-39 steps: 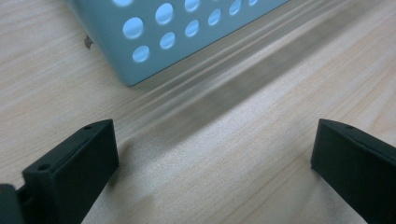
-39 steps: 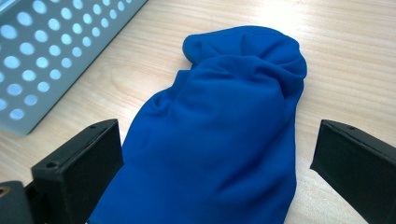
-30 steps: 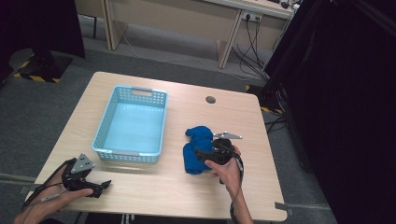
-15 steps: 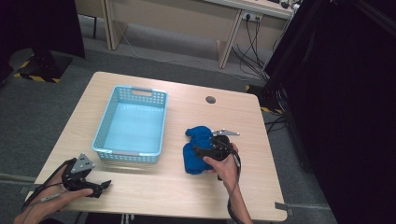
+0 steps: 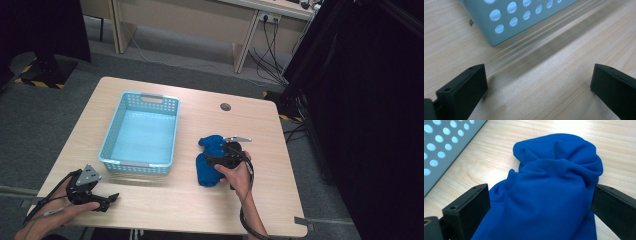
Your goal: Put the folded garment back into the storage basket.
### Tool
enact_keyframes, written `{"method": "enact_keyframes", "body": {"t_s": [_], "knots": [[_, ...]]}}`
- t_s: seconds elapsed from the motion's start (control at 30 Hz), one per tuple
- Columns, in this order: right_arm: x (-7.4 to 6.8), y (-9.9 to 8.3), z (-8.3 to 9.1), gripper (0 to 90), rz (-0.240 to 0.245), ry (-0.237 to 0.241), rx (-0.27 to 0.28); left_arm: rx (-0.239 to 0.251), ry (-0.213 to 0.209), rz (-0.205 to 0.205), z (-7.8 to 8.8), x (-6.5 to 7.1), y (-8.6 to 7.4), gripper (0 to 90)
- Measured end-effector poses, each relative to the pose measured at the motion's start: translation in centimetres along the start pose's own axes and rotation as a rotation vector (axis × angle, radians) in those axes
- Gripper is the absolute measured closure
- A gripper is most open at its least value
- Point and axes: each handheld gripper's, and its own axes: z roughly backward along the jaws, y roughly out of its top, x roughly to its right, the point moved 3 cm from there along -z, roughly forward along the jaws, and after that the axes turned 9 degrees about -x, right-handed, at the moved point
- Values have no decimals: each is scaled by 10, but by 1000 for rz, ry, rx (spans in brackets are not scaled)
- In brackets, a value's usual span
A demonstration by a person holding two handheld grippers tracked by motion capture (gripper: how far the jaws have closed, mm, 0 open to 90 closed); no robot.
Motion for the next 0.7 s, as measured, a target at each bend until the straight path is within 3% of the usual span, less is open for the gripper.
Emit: {"method": "enact_keyframes", "body": {"t_s": [0.4,0.7], "knots": [[-2,4,-11,27,3,-9,-26,-1,0,-1,0,0,0,0],[-2,7,-21,27,12,-45,-51,0,0,-1,0,0,0,0]]}}
